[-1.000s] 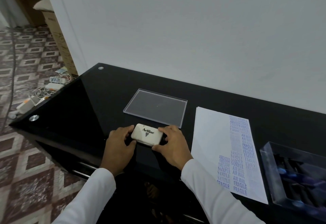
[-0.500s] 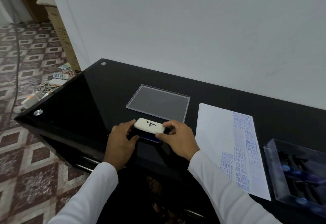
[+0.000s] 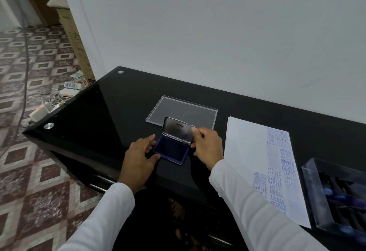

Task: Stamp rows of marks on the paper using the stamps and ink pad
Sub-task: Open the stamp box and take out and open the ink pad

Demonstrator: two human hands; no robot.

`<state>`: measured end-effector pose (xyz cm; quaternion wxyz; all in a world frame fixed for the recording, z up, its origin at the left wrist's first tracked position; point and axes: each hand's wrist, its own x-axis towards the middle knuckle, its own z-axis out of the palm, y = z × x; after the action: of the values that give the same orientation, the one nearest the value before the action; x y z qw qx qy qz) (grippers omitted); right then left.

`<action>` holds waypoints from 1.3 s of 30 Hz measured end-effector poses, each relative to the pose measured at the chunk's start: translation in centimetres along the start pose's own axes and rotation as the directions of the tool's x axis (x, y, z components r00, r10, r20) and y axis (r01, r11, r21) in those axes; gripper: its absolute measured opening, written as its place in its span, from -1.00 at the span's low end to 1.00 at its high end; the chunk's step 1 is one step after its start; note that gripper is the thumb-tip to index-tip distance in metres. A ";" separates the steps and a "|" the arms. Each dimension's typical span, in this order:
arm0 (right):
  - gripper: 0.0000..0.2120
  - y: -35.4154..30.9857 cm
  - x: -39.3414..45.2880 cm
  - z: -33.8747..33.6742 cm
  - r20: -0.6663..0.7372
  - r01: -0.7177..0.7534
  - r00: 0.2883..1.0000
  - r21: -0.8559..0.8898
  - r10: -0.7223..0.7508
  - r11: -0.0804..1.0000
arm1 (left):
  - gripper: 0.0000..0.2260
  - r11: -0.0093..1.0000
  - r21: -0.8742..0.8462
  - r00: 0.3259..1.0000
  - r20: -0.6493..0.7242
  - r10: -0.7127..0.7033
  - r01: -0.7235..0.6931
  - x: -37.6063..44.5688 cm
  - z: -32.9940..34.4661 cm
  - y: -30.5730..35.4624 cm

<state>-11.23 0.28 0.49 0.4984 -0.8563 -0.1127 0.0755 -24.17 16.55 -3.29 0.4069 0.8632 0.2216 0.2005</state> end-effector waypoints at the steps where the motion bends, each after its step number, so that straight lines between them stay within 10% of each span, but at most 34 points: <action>1: -0.74 0.0 0.1 0.2 -0.017 -0.013 1.000 0.012 0.013 1.000 | -0.41 1.000 -0.001 1.000 0.000 0.007 -0.007 0.0 0.0 -0.1; 29: -0.79 1.3 -2.5 0.6 0.157 0.312 0.950 -0.513 -0.270 0.800 | -0.43 0.994 0.105 0.998 0.063 -0.031 0.024 0.0 -0.5 0.8; 39: -0.76 1.2 -3.8 -1.3 0.158 0.352 0.936 -0.455 -0.315 0.818 | -0.32 0.910 0.414 0.992 0.100 -0.074 0.026 -0.9 -0.1 3.8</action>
<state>-14.45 -2.42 0.15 0.2730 -0.9157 -0.2947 -0.0106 -24.11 13.93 -0.34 0.2328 0.9335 0.2576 0.0896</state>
